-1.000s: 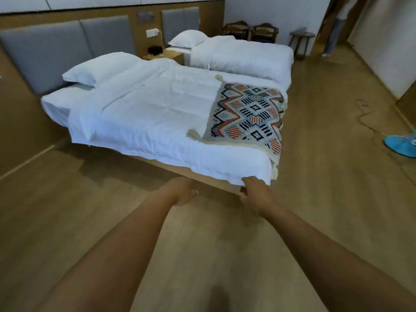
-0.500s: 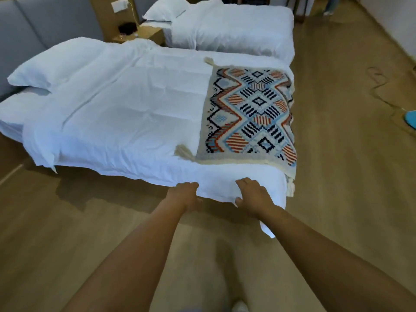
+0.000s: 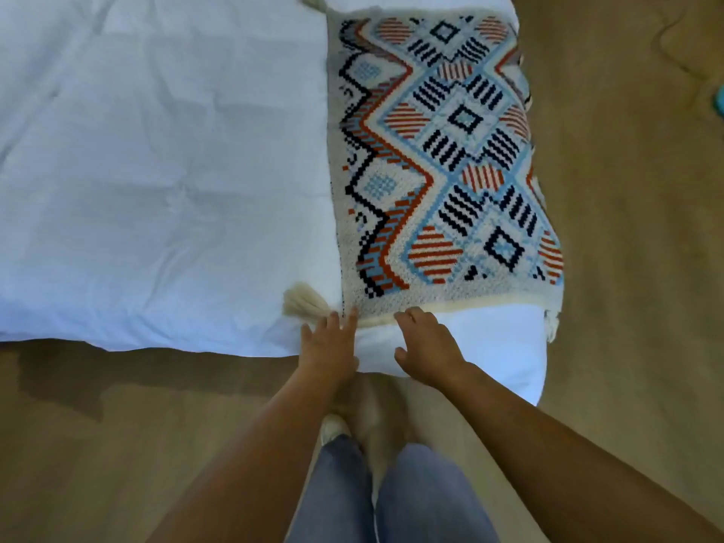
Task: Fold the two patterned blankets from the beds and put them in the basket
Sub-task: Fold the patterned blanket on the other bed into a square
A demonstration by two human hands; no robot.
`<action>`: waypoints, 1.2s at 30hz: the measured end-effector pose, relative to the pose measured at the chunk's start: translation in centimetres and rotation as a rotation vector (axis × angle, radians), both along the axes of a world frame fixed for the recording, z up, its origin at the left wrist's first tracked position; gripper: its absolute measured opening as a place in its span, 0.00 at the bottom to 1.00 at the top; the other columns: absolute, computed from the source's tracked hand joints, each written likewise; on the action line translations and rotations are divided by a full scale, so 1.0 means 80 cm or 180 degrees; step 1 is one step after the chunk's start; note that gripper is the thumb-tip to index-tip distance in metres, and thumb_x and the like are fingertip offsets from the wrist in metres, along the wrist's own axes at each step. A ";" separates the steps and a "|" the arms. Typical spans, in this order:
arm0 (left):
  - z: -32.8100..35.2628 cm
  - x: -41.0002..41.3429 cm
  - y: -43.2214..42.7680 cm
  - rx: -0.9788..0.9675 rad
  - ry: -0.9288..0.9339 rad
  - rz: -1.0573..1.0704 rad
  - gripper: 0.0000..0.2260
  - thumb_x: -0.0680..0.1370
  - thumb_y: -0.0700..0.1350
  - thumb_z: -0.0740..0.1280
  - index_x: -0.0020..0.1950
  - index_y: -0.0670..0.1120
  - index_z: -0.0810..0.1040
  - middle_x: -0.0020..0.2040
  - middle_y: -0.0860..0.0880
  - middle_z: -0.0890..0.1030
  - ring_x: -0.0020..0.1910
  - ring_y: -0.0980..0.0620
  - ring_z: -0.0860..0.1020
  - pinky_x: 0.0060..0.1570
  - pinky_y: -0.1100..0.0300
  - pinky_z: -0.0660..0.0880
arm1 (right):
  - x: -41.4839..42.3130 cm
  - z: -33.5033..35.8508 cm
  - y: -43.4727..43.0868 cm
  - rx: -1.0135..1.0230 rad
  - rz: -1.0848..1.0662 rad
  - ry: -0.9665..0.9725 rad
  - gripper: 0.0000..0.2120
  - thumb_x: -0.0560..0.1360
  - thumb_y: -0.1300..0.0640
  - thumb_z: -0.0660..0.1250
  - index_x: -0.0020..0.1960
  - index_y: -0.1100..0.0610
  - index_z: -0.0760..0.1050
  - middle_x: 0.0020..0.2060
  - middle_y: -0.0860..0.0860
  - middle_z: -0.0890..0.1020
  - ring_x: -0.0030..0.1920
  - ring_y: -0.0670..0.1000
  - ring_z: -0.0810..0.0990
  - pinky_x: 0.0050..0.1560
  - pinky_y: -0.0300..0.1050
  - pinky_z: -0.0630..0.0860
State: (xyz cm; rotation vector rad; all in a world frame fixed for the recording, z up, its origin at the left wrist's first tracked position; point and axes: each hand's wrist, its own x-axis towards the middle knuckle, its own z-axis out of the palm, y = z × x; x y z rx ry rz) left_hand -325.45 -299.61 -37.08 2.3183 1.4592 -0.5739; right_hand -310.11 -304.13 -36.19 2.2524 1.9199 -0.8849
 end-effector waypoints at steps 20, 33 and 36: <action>-0.108 0.026 0.158 0.0361 -0.0354 -0.0318 0.10 0.77 0.40 0.60 0.58 0.43 0.72 0.49 0.44 0.77 0.43 0.43 0.79 0.32 0.56 0.67 | 0.008 -0.133 0.158 0.0270 0.0441 -0.0412 0.12 0.75 0.64 0.59 0.58 0.62 0.71 0.54 0.59 0.76 0.55 0.60 0.73 0.44 0.50 0.72; -0.036 -0.190 0.224 0.0793 -0.0353 -0.1077 0.06 0.73 0.36 0.64 0.48 0.39 0.77 0.38 0.41 0.78 0.30 0.41 0.77 0.25 0.59 0.65 | -0.200 -0.075 0.196 0.0524 0.0363 -0.0251 0.11 0.75 0.65 0.58 0.57 0.61 0.70 0.52 0.58 0.75 0.51 0.57 0.73 0.35 0.46 0.64; -0.032 -0.259 0.249 0.1032 -0.0249 -0.1067 0.07 0.76 0.40 0.62 0.51 0.40 0.76 0.41 0.42 0.78 0.32 0.42 0.77 0.27 0.58 0.64 | -0.266 -0.069 0.218 0.0632 0.0428 -0.0230 0.11 0.76 0.65 0.59 0.57 0.59 0.69 0.52 0.56 0.75 0.50 0.56 0.73 0.35 0.44 0.64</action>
